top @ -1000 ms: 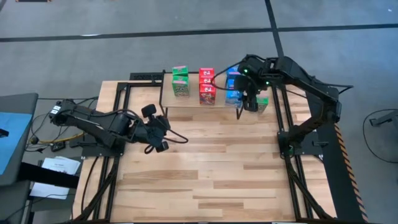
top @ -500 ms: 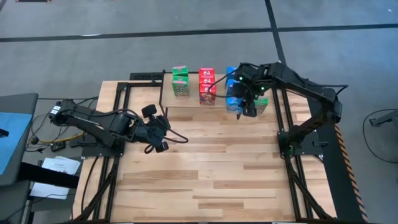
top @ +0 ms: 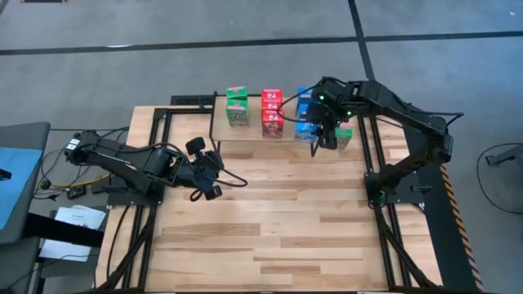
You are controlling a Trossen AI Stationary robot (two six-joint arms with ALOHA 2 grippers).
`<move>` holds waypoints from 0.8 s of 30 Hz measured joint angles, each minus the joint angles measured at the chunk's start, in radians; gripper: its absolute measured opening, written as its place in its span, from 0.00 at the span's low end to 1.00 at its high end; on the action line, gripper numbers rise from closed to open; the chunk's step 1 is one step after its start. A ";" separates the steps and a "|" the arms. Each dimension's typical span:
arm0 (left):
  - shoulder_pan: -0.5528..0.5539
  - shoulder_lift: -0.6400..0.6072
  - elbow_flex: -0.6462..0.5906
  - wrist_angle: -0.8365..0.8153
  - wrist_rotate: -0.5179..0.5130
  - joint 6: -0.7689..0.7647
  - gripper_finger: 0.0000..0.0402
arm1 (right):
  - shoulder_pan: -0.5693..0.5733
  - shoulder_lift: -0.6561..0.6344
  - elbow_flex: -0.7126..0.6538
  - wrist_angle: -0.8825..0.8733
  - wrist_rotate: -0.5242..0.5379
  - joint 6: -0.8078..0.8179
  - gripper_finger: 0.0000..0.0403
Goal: Stack cereal on shelf
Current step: Put the blue cereal box on the shelf aligned with the other blue cereal boxes
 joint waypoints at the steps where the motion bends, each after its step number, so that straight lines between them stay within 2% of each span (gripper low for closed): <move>1: 0.000 0.000 0.000 0.000 0.000 0.000 0.06 | -0.007 0.000 0.000 -0.002 0.001 -0.001 0.54; 24: 0.000 0.000 0.000 0.000 0.007 0.009 0.06 | -0.069 0.006 0.000 0.000 0.006 -0.037 0.54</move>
